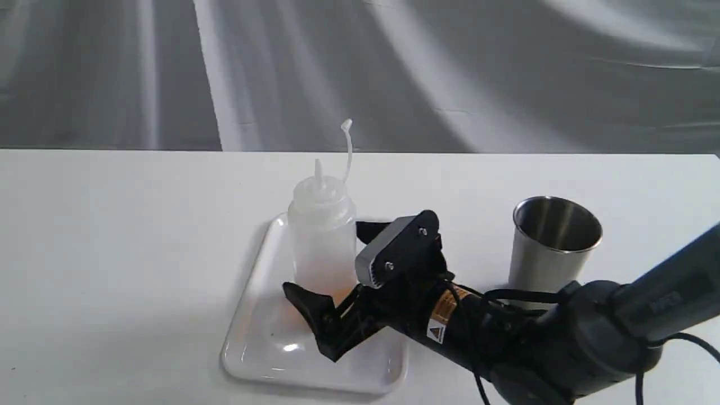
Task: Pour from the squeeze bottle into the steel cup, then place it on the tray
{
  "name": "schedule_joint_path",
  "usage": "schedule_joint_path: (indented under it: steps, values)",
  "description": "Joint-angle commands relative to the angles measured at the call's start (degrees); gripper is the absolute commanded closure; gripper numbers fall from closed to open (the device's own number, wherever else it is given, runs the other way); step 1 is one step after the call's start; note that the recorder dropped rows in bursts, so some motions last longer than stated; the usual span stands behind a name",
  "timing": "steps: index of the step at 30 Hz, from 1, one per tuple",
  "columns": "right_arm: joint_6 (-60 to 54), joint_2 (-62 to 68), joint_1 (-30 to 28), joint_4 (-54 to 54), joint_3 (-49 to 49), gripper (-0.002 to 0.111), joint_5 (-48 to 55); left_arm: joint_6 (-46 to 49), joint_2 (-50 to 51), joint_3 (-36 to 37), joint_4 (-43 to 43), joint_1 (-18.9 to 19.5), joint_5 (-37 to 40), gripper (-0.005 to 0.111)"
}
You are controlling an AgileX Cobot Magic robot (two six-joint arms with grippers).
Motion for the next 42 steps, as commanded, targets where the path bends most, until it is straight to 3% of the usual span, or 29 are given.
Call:
schedule_joint_path:
  steps: [1, 17, 27, 42]
  values:
    - [-0.19, -2.97, 0.14, -0.47, 2.55, 0.003, -0.24, -0.26, -0.15, 0.25, 0.02, -0.13, -0.41, 0.098]
    - [-0.19, -17.38, 0.14, -0.47, 16.3, 0.003, -0.24, -0.15, -0.15, 0.25, 0.02, -0.13, -0.41, 0.098]
    - [0.14, -33.04, 0.14, -3.93, 26.77, 0.003, -0.24, -0.3, -0.15, 0.25, 0.02, -0.13, -0.41, 0.098]
    - [13.58, -53.47, 0.14, -13.2, 37.31, 0.003, -0.11, -0.16, -0.15, 0.25, 0.02, -0.13, -0.41, 0.098]
